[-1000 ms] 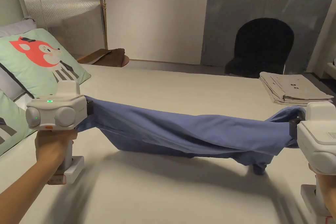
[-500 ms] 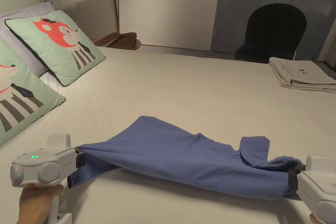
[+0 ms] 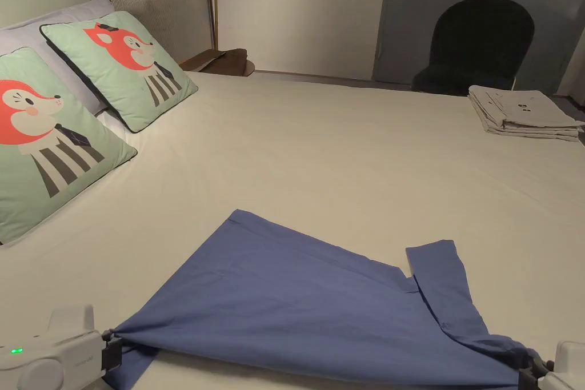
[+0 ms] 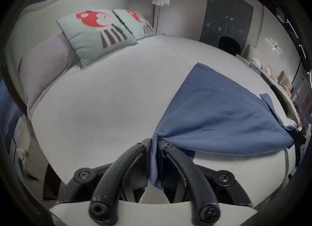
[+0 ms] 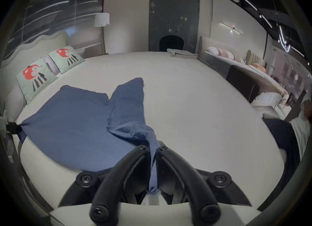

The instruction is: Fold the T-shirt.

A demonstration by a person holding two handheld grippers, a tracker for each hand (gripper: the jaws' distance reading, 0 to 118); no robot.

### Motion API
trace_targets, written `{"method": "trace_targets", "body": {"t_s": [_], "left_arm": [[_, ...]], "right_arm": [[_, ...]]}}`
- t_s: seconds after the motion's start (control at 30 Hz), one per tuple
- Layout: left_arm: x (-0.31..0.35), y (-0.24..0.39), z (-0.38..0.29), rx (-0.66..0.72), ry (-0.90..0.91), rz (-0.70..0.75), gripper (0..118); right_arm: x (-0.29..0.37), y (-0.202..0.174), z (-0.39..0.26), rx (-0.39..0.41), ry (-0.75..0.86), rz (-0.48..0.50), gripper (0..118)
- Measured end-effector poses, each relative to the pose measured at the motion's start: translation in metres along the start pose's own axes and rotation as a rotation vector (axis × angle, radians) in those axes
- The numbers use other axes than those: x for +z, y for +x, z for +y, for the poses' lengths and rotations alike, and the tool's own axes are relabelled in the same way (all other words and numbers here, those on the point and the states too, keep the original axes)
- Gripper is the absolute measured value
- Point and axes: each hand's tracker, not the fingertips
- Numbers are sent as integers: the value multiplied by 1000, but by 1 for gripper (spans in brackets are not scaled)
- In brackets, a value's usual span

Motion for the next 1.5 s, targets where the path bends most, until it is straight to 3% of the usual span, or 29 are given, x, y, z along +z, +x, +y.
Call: {"method": "trace_targets", "body": {"t_s": [0.27,0.37,0.43,0.47,0.53,0.6,0.63,1.03,1.07,1.13,1.17,1.2,1.23,1.3,1.33,1.5], "left_arm": [[4,-5,-28,18,-64,-1,4],[1,-2,-23,22,-79,12,6],[2,3,-20,5,-81,25,11],[3,7,-17,-13,-80,37,21],[8,14,-9,-39,-54,49,65],[18,24,2,-46,17,12,96],[25,30,10,-43,63,-16,101],[107,134,82,-128,594,-235,99],[111,140,82,-139,615,-245,95],[116,150,81,-162,640,-252,69],[117,155,79,-182,653,-254,51],[118,159,77,-194,664,-246,21],[114,159,77,-205,664,-241,21],[111,162,76,-216,661,-243,0],[109,161,74,-216,655,-262,0],[93,158,80,-200,602,-298,0]], "right_arm": [[-5,7,-49,-149,-143,2,4],[-1,7,-48,-171,-118,2,4],[-1,7,-39,-160,-129,-11,15],[2,6,-35,-144,-122,-23,22],[13,3,-21,-122,-70,-22,50],[24,-1,-5,-117,3,-12,90],[30,-4,5,-112,49,-5,101],[101,-59,97,27,483,-15,104],[101,-62,98,43,500,-28,102],[104,-68,99,70,525,-47,82],[106,-71,98,79,534,-51,64],[107,-73,98,85,549,-63,34],[108,-75,98,91,563,-77,26],[107,-75,98,92,565,-78,8],[107,-74,97,85,573,-71,1],[101,-72,99,77,573,-72,0]]}}
